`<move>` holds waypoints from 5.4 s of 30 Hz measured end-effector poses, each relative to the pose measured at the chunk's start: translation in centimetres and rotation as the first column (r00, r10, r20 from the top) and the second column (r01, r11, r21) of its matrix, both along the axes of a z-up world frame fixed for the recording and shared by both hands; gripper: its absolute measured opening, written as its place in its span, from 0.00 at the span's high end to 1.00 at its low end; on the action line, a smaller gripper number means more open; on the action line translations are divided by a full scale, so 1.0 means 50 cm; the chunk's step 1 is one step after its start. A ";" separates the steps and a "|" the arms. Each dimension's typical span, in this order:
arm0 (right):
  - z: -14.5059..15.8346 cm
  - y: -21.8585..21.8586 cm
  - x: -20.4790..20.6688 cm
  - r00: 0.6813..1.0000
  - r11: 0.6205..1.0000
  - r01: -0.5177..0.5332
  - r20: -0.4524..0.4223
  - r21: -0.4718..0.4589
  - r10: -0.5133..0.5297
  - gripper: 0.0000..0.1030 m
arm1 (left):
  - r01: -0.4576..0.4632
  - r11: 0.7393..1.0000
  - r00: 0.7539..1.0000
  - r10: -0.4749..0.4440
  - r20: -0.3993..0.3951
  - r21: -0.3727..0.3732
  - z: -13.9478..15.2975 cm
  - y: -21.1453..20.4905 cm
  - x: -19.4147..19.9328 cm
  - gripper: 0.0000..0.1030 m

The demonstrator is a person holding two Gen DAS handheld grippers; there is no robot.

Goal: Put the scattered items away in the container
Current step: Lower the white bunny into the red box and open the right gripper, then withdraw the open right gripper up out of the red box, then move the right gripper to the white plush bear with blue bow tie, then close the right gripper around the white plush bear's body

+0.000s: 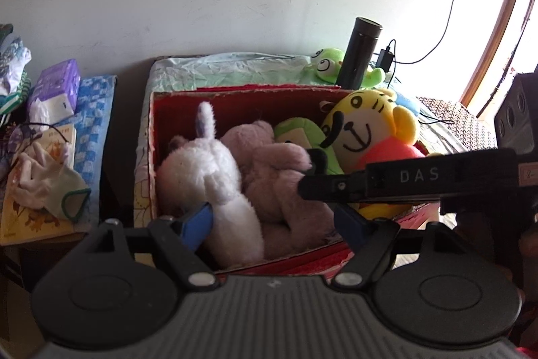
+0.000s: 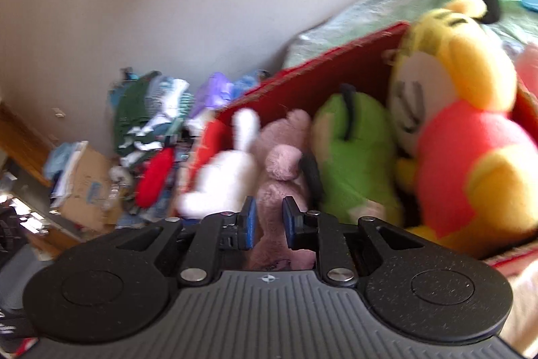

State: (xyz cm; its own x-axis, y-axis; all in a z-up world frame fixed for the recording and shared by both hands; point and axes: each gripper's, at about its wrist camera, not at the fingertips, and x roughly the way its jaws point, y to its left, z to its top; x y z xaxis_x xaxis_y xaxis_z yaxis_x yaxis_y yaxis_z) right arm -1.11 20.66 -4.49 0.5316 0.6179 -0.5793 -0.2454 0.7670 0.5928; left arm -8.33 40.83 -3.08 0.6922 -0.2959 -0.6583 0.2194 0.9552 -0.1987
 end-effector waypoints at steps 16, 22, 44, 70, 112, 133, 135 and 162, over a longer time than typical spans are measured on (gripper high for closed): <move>0.042 -0.104 -0.101 0.959 0.982 0.188 0.221 -0.020 -0.179 0.78 | -0.222 0.964 0.975 0.224 -0.002 0.146 0.034 -0.052 0.034 0.01; 0.040 -0.108 -0.111 0.953 0.975 0.203 0.248 -0.094 -0.175 0.78 | -0.293 0.928 0.955 0.297 0.018 0.231 0.035 -0.076 0.044 0.01; 0.024 -0.073 -0.103 0.969 0.972 0.160 0.216 -0.172 -0.121 0.77 | -0.330 0.923 0.929 0.354 -0.104 0.200 0.013 -0.034 0.064 0.01; 0.048 -0.207 -0.086 0.949 0.992 -0.118 0.287 -0.053 0.128 0.75 | -0.564 0.773 0.801 0.598 -0.038 0.290 0.075 -0.173 0.006 0.01; -0.108 -0.665 0.082 0.999 0.999 0.040 -0.025 -0.027 -0.041 0.67 | 0.023 0.991 1.000 -0.024 0.009 0.134 -0.140 -0.708 0.069 0.02; -0.154 -0.546 0.272 0.980 0.989 -0.147 -0.137 0.012 0.147 0.58 | -0.056 0.975 0.997 0.067 -0.043 0.215 -0.220 -0.688 0.227 0.25; -0.167 -0.545 0.278 0.976 0.989 -0.146 -0.161 0.027 0.148 0.58 | -0.048 0.974 0.996 0.063 -0.060 0.223 -0.228 -0.689 0.237 0.32; -0.149 -0.642 0.050 0.984 0.997 -0.055 -0.173 -0.054 0.045 0.77 | 0.343 0.931 0.936 -0.328 -0.129 0.124 -0.196 -0.726 0.049 0.48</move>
